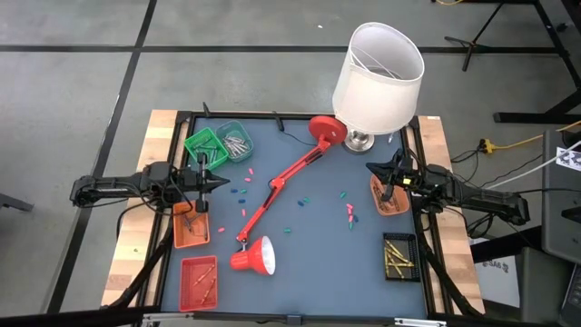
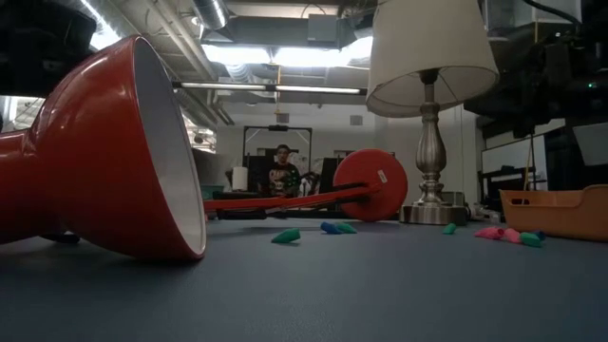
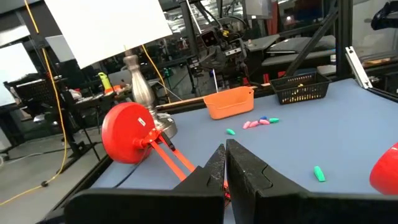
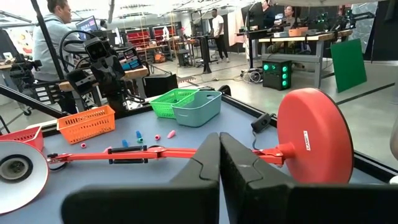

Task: Sort crayons
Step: Return to Home Position

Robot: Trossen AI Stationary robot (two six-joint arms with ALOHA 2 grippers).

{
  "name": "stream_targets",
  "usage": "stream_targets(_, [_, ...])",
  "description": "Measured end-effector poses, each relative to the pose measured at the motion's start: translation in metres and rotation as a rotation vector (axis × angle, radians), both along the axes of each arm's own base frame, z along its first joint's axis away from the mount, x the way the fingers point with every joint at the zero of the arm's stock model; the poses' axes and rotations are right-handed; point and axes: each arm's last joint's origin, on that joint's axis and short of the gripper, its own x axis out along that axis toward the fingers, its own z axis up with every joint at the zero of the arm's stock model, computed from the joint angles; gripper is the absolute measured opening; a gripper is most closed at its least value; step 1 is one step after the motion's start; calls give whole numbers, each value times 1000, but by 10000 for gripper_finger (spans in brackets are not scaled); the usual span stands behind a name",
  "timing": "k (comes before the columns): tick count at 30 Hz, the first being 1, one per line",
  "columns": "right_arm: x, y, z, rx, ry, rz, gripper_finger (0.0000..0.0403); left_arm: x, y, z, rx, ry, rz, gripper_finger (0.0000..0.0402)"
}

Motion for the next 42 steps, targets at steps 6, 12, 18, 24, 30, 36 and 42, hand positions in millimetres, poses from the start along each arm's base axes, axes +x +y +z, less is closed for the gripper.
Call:
stream_targets(6, [0,0,0,0,0,0,1,0,1,0,-5,-1,9,0])
stream_targets(12, [0,0,0,0,0,0,1,0,4,0,-103,-14,39,0])
stream_targets(18, [0,0,0,0,0,0,1,0,4,0,-180,-18,17,0])
stream_targets(24, [0,0,0,0,0,1,1,0,3,0,-183,-15,1,0])
stream_targets(30, [0,0,0,0,0,1,1,0,3,0,-183,-15,0,0])
stream_targets(36, [0,0,0,0,0,1,1,0,3,0,-182,-15,7,0])
stream_targets(42, [0,0,0,0,0,1,1,0,3,0,-182,-16,8,0])
